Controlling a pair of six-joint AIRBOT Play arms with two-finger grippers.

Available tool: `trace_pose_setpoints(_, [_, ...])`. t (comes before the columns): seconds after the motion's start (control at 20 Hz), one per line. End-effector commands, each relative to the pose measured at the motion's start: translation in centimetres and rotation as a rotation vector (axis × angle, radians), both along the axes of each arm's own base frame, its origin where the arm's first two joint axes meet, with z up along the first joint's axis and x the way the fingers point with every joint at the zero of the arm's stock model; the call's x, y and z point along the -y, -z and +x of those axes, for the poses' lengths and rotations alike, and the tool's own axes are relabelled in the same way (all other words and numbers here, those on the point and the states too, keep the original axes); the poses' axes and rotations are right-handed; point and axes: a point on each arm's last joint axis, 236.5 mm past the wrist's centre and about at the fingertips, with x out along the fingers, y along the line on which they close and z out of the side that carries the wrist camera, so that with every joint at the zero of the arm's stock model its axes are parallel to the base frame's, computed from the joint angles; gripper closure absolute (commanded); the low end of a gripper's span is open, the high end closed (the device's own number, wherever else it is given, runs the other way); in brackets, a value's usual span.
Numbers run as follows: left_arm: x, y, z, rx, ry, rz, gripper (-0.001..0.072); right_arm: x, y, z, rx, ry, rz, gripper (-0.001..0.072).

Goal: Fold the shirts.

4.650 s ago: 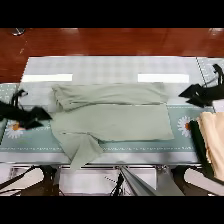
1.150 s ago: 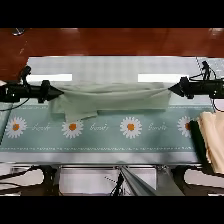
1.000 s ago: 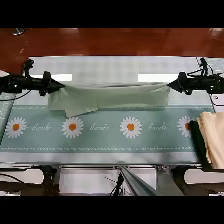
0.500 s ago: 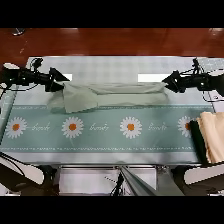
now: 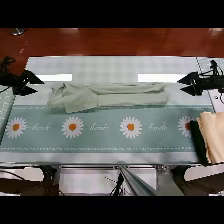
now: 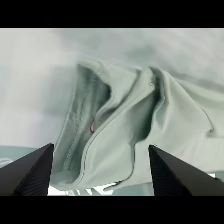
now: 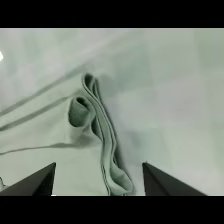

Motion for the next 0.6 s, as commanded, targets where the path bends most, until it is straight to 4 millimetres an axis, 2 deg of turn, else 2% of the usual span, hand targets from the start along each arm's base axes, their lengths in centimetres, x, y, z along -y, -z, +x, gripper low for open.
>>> trace_pose_setpoints(0.0, [-0.5,-2.0,-1.1,0.215,-0.112,0.104,0.0003,0.3,2.6,-2.0,-0.072,0.039,0.014,0.0085])
trace_pose_setpoints(0.1, [3.4,-2.7,-2.2,0.305,-0.068,0.046,0.0003,-1.5,3.5,-1.6,-0.076,0.013,0.019,0.0085])
trace_pose_setpoints(0.25, [8.7,-3.0,-3.4,0.333,-0.005,-0.056,0.0004,-4.8,4.5,-1.0,-0.082,-0.045,0.02,0.0085])
trace_pose_setpoints(0.5, [16.0,-1.9,-1.8,0.339,0.069,-0.123,0.0005,-10.8,5.5,-0.7,-0.104,-0.137,0.06,0.0097])
trace_pose_setpoints(0.55, [17.4,-1.9,-1.7,0.338,0.093,-0.138,0.0008,-11.4,5.2,-0.6,-0.099,-0.156,0.06,0.0228])
